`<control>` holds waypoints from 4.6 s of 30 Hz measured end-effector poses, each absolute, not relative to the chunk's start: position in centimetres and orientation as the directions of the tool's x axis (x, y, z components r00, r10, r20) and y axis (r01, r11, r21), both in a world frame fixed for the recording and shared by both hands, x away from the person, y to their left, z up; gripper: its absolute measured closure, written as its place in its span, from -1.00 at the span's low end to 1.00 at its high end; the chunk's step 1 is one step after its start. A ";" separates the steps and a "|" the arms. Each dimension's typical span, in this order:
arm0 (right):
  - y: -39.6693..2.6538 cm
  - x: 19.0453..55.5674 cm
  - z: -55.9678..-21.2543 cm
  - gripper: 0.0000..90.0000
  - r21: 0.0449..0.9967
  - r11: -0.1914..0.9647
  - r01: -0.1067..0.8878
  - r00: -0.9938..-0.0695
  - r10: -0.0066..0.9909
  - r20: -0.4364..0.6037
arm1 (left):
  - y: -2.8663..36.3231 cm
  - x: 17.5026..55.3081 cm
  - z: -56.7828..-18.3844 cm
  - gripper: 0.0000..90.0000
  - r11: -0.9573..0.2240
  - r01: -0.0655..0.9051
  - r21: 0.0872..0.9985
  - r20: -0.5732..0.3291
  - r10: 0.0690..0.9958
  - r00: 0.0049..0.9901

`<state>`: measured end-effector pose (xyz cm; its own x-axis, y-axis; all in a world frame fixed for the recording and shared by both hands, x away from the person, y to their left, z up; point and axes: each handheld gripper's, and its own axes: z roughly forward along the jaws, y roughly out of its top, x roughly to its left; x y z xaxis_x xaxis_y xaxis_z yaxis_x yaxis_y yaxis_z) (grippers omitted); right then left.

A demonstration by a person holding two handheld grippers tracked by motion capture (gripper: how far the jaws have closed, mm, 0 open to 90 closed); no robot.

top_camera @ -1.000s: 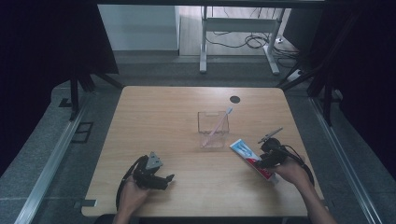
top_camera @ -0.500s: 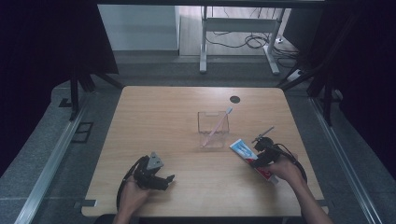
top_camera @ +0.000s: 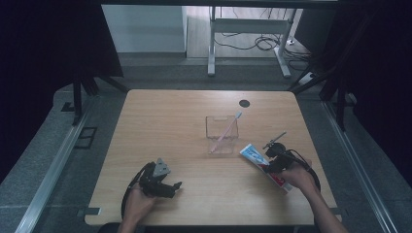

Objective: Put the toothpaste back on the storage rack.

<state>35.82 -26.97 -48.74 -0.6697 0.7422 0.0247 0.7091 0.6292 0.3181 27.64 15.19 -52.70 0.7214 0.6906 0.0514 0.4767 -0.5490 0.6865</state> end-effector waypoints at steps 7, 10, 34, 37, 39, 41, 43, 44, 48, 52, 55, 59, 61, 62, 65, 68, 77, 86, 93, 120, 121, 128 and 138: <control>-27.4 35.0 -47.5 0.60 0.363 0.625 0.691 -0.677 0.736 0.022 | 15.1 27.6 -52.7 -0.71 -0.551 0.474 0.687 0.053 0.688 0.724; -27.4 34.6 -47.0 0.61 0.380 0.624 0.683 -0.681 0.732 0.025 | 15.1 27.6 -52.7 -0.71 -0.550 0.474 0.687 0.053 0.689 0.723; -27.9 33.7 -42.6 0.62 0.495 0.585 0.642 -0.690 0.722 0.042 | 15.0 27.6 -52.7 -0.71 -0.558 0.468 0.686 0.058 0.682 0.729; -27.9 33.7 -42.0 0.62 0.506 0.585 0.634 -0.692 0.721 0.034 | 15.0 27.6 -52.7 -0.71 -0.559 0.468 0.685 0.058 0.682 0.729; -27.9 33.7 -41.7 0.62 0.516 0.582 0.628 -0.692 0.721 0.029 | 15.0 27.6 -52.7 -0.71 -0.558 0.469 0.684 0.057 0.683 0.728; -27.9 33.7 -41.3 0.62 0.528 0.574 0.626 -0.689 0.724 0.031 | 15.0 27.6 -52.7 -0.71 -0.556 0.469 0.686 0.056 0.683 0.728; -27.9 33.7 -41.0 0.62 0.538 0.569 0.622 -0.690 0.723 0.034 | 15.0 27.6 -52.7 -0.71 -0.555 0.469 0.688 0.056 0.684 0.728; -27.8 33.7 -40.8 0.62 0.545 0.565 0.619 -0.690 0.723 0.033 | 15.0 27.6 -52.7 -0.71 -0.554 0.469 0.688 0.056 0.684 0.727; -27.8 33.8 -40.1 0.62 0.568 0.550 0.612 -0.687 0.725 0.038 | 15.0 27.6 -52.7 -0.71 -0.556 0.467 0.688 0.057 0.683 0.728; -27.6 34.0 -39.4 0.62 0.588 0.541 0.602 -0.684 0.729 0.029 | 15.0 27.6 -52.7 -0.71 -0.556 0.468 0.687 0.057 0.683 0.728; -27.3 34.1 -39.0 0.62 0.599 0.537 0.594 -0.685 0.728 0.027 | 14.9 27.6 -52.7 -0.71 -0.557 0.467 0.687 0.057 0.681 0.730; -26.8 34.3 -38.5 0.62 0.614 0.536 0.580 -0.691 0.722 0.023 | 14.9 27.6 -52.7 -0.71 -0.559 0.462 0.688 0.061 0.680 0.731; -26.5 34.4 -38.3 0.62 0.620 0.534 0.575 -0.694 0.720 0.023 | 14.9 27.6 -52.7 -0.71 -0.558 0.463 0.689 0.060 0.681 0.730; -26.3 34.5 -38.2 0.62 0.622 0.536 0.570 -0.697 0.716 0.022 | 14.9 27.6 -52.7 -0.71 -0.557 0.463 0.690 0.060 0.681 0.730; -25.8 34.7 -37.9 0.62 0.632 0.536 0.561 -0.701 0.713 0.018 | 14.9 27.6 -52.7 -0.71 -0.558 0.462 0.689 0.061 0.680 0.730; -25.3 34.9 -37.7 0.62 0.639 0.537 0.551 -0.707 0.707 0.015 | 14.9 27.5 -52.7 -0.71 -0.558 0.462 0.689 0.061 0.679 0.731; -23.8 35.8 -37.1 0.62 0.684 0.502 0.529 -0.710 0.703 0.033 | 14.9 27.5 -52.7 -0.71 -0.566 0.458 0.685 0.066 0.675 0.735; -22.2 37.0 -37.0 0.62 0.713 0.489 0.503 -0.720 0.693 0.033 | 15.1 27.5 -52.6 -0.71 -0.552 0.459 0.696 0.058 0.681 0.730; -21.0 38.0 -37.2 0.62 0.722 0.481 0.497 -0.721 0.692 0.036 | 15.2 27.6 -52.5 -0.71 -0.536 0.463 0.706 0.040 0.682 0.730; -18.7 40.9 -37.4 0.62 0.779 0.409 0.476 -0.707 0.704 0.062 | 15.1 27.5 -52.5 -0.71 -0.537 0.461 0.706 0.041 0.681 0.731; -18.5 41.0 -37.3 0.62 0.781 0.408 0.474 -0.707 0.704 0.061 | 15.1 27.5 -52.5 -0.71 -0.538 0.460 0.706 0.041 0.680 0.732; -17.6 41.4 -37.2 0.62 0.794 0.396 0.461 -0.709 0.702 0.061 | 15.2 27.5 -52.5 -0.71 -0.538 0.456 0.709 0.044 0.679 0.733; -16.2 42.4 -37.2 0.62 0.814 0.377 0.442 -0.708 0.704 0.059 | 15.2 27.5 -52.5 -0.71 -0.538 0.454 0.710 0.044 0.678 0.734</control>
<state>42.38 -16.21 -37.21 -0.7082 0.7036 0.0589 0.4422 0.3770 0.8138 27.48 15.21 -52.45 0.7342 0.6775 0.0437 0.4542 -0.5379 0.7102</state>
